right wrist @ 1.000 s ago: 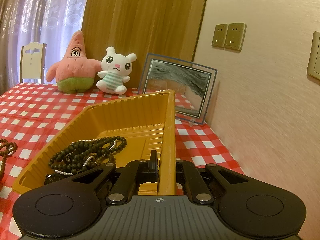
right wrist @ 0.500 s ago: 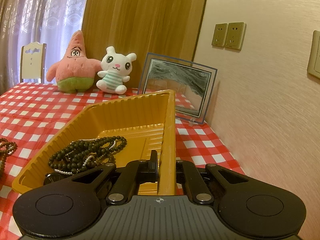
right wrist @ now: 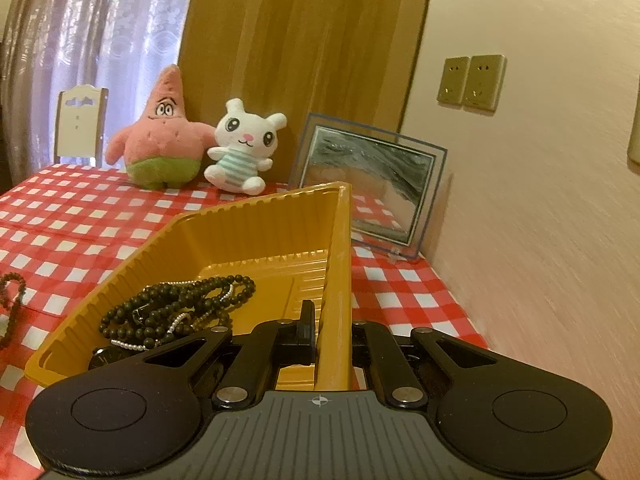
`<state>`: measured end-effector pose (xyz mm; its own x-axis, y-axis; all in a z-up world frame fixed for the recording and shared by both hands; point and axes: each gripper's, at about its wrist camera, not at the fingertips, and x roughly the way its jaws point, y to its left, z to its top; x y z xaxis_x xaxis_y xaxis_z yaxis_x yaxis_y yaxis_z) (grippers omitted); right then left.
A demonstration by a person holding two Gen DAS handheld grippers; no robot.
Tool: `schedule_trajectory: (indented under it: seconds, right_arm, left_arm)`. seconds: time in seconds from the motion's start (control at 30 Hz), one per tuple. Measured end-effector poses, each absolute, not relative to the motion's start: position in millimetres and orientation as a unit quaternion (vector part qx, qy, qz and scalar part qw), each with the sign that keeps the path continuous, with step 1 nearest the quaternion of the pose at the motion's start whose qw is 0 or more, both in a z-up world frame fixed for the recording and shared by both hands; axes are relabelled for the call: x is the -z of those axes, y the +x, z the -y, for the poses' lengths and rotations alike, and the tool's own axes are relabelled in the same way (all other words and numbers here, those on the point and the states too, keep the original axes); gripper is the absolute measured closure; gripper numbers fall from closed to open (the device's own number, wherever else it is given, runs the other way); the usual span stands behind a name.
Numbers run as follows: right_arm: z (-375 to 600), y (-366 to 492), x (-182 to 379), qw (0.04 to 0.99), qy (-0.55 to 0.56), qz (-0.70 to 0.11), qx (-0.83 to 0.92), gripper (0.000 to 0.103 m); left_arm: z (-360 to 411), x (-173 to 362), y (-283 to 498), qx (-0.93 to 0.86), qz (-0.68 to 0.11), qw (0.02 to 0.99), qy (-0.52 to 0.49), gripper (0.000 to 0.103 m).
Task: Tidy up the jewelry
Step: 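Lift the brown bead strand and drop it into the tray with the left tool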
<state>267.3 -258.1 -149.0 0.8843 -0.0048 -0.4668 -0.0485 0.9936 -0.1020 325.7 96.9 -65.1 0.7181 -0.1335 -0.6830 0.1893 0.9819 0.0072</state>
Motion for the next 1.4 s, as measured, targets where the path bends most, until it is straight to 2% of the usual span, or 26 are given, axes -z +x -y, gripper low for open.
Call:
schedule_trajectory:
  seconds: [0.5, 0.93, 1.2, 1.4]
  right_arm:
    - [256.6, 271.8, 147.4, 0.97, -0.055, -0.237, -0.021, 0.098]
    - [259.9, 271.1, 149.4, 0.97, -0.042, -0.238, -0.02, 0.098]
    - [260.8, 272.5, 149.3, 0.97, -0.039, -0.238, -0.021, 0.098]
    - [261.5, 272.3, 149.4, 0.97, -0.039, -0.239, -0.021, 0.098]
  left_arm:
    - [-78.7, -20.3, 306.3, 0.118, -0.297, 0.946, 0.048, 0.097]
    - [-9.1, -83.7, 315.4, 0.242, -0.211, 0.946, 0.053, 0.097]
    - [38.9, -74.3, 343.0, 0.323, -0.201, 0.925, 0.014, 0.097]
    - [73.0, -19.1, 374.0, 0.333, -0.274, 0.902, 0.008, 0.097]
